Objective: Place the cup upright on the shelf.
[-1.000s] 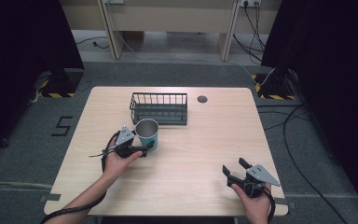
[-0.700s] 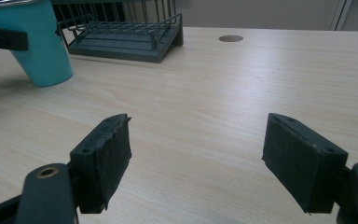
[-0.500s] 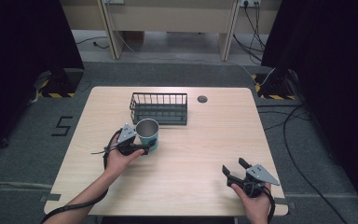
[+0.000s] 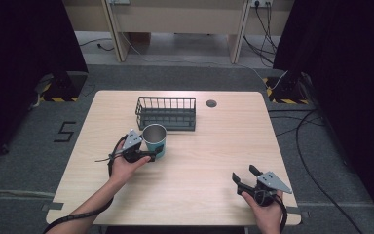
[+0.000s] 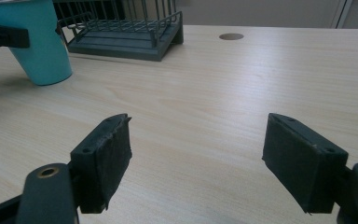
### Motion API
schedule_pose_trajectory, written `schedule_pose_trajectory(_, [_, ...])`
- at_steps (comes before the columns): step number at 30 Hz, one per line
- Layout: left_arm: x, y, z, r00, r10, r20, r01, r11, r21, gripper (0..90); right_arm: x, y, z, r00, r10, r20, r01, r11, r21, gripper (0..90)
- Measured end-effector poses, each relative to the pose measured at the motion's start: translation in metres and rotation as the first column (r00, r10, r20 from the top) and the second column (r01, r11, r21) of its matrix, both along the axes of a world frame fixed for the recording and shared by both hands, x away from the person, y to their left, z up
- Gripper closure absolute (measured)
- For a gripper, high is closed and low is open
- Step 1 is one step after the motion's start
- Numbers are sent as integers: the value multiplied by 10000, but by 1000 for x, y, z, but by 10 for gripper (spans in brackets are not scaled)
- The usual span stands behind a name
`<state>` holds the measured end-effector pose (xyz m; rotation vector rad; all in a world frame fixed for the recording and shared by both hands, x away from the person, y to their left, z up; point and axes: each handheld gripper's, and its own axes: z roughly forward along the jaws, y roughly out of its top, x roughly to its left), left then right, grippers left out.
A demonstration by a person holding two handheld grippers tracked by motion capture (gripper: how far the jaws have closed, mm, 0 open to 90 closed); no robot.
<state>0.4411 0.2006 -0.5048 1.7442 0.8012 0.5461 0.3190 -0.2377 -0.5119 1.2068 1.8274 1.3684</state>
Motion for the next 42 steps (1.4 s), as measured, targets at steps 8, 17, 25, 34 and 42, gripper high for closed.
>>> schedule_pose_trajectory(8, [1,1,6,9999,43,138,-42,10000,-59,166,0,0,0,10000,-12,-1,12,10000,3,241])
schedule_pose_trajectory(17, [4,-1,20,9991,8,434,-5,10000,-55,166,0,0,0,10000,-16,17,16,10000,0,241])
schedule_pose_trajectory(25, [8,-2,30,9981,-23,616,28,10000,-93,166,0,0,0,10000,-2,2,2,10000,2,241])
schedule_pose_trajectory(34, [13,-3,42,9969,3,788,10,9999,-158,167,0,0,0,10000,6,-5,-6,10000,8,241])
schedule_pose_trajectory(42, [19,-3,55,9952,76,973,-56,9998,-212,167,0,0,0,10000,1,-12,-1,10000,31,241])
